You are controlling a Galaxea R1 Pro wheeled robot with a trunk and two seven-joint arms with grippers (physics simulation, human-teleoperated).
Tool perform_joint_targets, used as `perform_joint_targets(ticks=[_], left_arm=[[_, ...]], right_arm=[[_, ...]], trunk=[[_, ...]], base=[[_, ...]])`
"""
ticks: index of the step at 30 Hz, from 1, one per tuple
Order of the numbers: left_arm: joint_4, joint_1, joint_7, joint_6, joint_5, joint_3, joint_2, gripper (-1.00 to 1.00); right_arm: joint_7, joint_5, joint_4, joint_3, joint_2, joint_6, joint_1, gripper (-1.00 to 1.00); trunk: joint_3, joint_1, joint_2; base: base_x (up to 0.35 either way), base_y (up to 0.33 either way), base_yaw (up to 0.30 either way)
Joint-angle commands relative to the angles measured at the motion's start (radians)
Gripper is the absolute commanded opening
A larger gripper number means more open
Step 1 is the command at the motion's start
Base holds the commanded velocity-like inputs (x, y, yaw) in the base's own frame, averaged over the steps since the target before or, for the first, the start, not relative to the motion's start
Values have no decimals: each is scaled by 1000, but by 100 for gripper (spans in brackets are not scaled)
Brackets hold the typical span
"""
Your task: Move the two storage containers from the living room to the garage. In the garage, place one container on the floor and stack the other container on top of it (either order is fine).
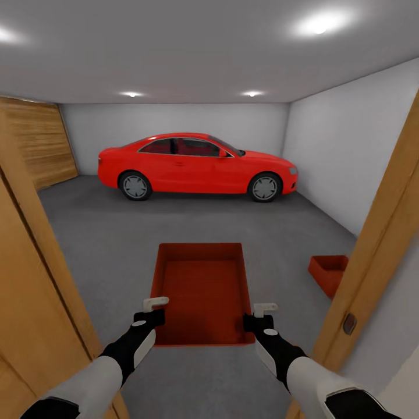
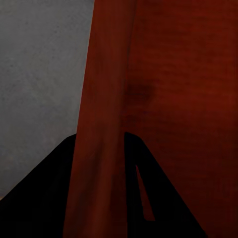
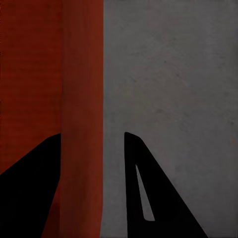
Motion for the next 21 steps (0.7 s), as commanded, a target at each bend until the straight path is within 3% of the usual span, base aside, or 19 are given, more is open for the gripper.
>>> perform_joint_targets(ticks=[1, 21], left_arm=[[-5, -1, 13, -9, -16, 7, 6, -100], [1, -1, 13, -9, -16, 9, 8, -100]], right_arm=[[-5, -20, 3, 12, 0, -3, -1, -100], [-5, -19, 3, 13, 0, -4, -1, -100]], trunk=[[-2, 1, -2], [-2, 1, -2]], base=[[321, 0, 0], [321, 0, 0]])
